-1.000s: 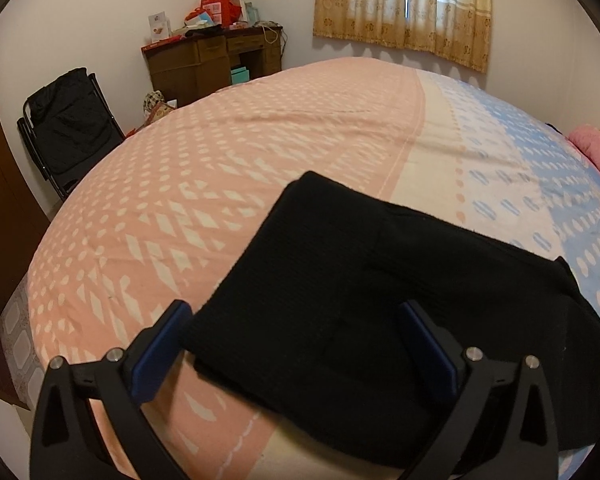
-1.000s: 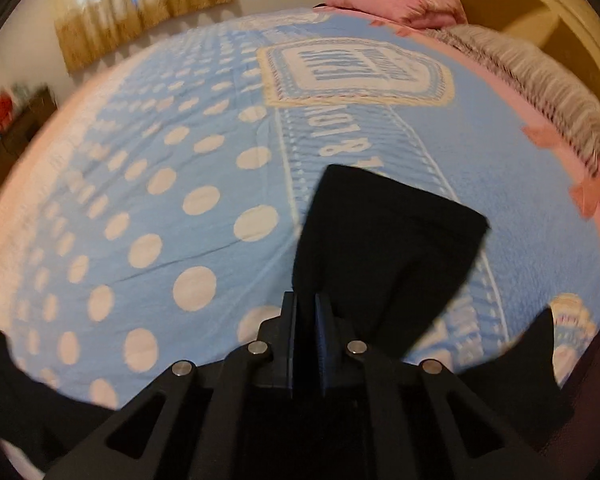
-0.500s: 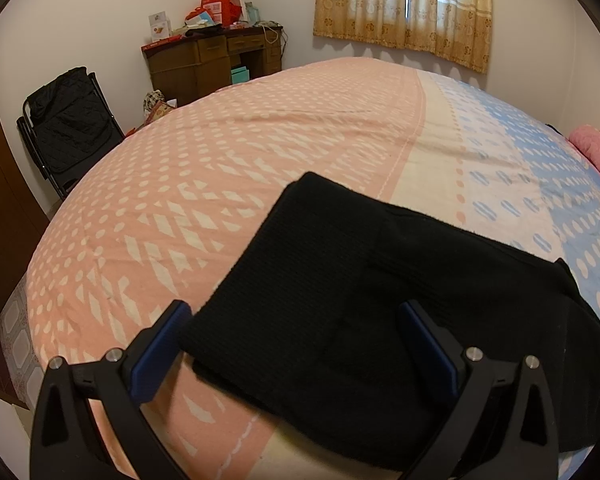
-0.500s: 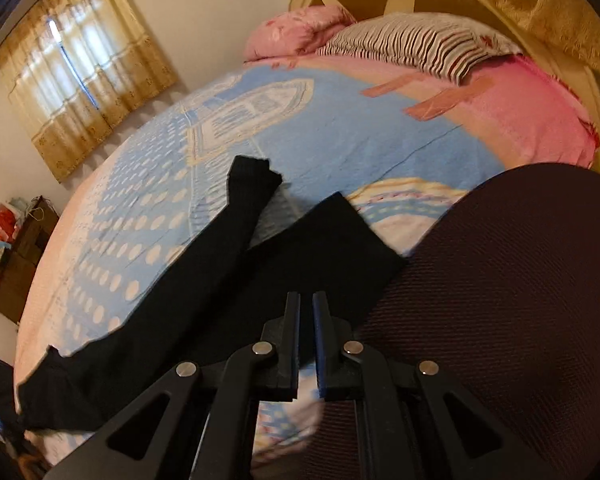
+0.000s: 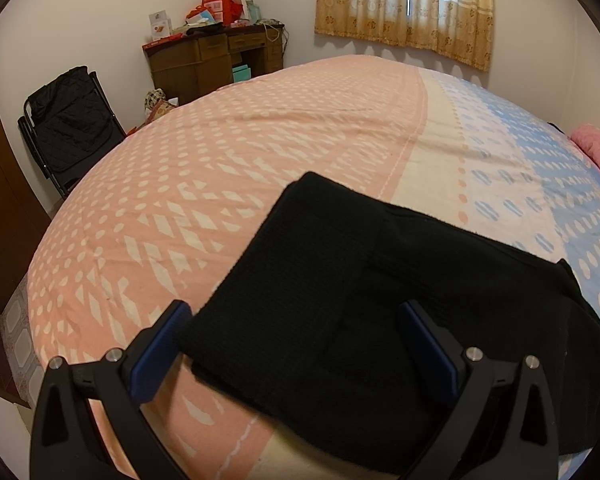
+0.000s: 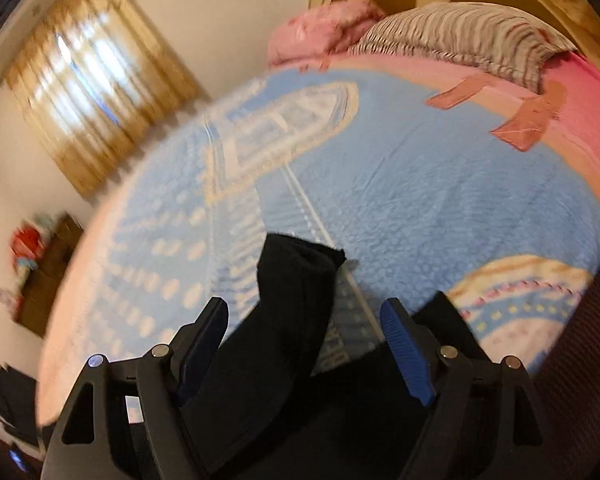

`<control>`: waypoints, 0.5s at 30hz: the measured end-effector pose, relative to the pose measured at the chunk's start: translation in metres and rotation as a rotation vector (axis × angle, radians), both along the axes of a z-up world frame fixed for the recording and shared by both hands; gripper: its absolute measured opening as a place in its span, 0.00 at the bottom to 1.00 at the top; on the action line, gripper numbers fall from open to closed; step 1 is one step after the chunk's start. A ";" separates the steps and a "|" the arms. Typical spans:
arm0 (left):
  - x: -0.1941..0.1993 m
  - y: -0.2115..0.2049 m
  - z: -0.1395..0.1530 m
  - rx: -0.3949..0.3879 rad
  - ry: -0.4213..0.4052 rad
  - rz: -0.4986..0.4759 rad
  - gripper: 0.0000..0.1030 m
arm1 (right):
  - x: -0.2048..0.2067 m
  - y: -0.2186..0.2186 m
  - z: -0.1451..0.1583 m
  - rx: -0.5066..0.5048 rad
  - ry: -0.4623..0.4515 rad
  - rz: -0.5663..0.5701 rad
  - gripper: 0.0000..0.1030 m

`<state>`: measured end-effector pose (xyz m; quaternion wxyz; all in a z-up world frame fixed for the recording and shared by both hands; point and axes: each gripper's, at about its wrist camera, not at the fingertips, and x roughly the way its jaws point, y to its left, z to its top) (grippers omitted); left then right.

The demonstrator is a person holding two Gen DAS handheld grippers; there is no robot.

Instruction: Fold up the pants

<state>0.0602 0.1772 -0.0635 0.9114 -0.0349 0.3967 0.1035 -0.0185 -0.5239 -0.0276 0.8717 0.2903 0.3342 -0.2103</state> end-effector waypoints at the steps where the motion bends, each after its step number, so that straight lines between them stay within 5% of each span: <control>1: 0.001 0.000 0.000 0.001 0.001 0.000 1.00 | 0.006 0.001 0.000 0.022 0.017 0.036 0.02; 5: 0.001 0.000 0.000 0.001 -0.001 0.001 1.00 | -0.008 0.018 0.035 0.040 -0.074 0.120 0.03; 9: 0.002 0.000 0.000 0.001 -0.002 0.003 1.00 | -0.056 0.018 0.058 0.164 -0.166 0.152 0.03; 15: 0.001 -0.002 -0.001 0.001 -0.002 0.003 1.00 | -0.118 0.005 0.007 0.108 0.169 0.017 0.04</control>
